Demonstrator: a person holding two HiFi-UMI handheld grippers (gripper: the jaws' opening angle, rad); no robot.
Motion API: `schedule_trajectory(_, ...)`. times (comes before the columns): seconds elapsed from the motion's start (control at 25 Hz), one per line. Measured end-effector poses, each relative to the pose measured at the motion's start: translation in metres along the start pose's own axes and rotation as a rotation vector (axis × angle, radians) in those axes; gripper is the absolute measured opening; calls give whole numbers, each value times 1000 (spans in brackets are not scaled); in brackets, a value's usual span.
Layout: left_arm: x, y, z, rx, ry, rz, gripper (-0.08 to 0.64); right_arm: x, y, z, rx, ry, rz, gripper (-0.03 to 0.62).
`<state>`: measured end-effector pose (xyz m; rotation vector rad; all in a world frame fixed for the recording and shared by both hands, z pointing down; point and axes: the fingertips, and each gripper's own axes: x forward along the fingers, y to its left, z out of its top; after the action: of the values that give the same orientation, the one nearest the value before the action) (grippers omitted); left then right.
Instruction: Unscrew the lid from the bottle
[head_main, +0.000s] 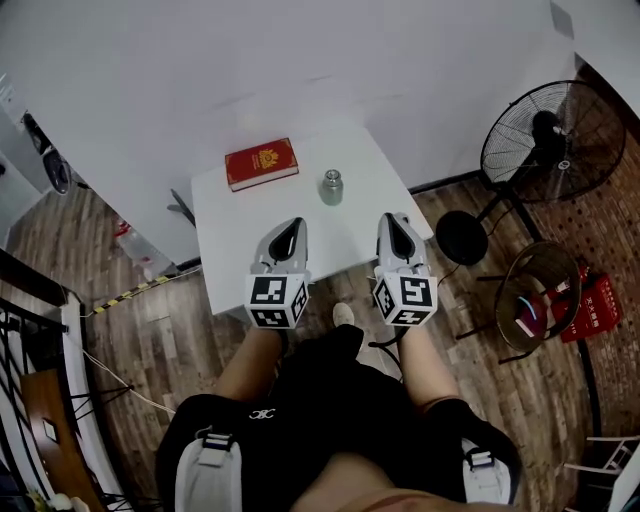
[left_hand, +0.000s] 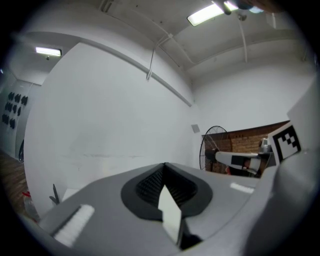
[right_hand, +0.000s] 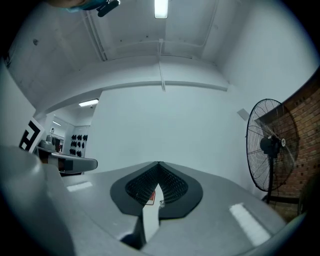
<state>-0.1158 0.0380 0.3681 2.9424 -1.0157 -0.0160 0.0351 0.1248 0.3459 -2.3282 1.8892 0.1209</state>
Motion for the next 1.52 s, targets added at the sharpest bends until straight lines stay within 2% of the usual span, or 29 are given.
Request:
schedule_trajectory(0.4,83,-7,-2,2,-1,12,54,64,-49,-10,9,6,54,1)
schedule_trajectory(0.8,171,28,15,-20,-21,126,54,180,-76,-7,4,-3,194,1)
schedule_trajectory(1.0,205,49,9,-15,-6,184,54,229,-78,-19,13,12,267,0)
schedule_trajectory(1.24,209,75,0,-46,22,280,54,265,-65,-35,52,42,355,1)
schedule_trajectory(1.52,207,94,-19,-36,38,385,54,297,-48,-48,76,43,461,0)
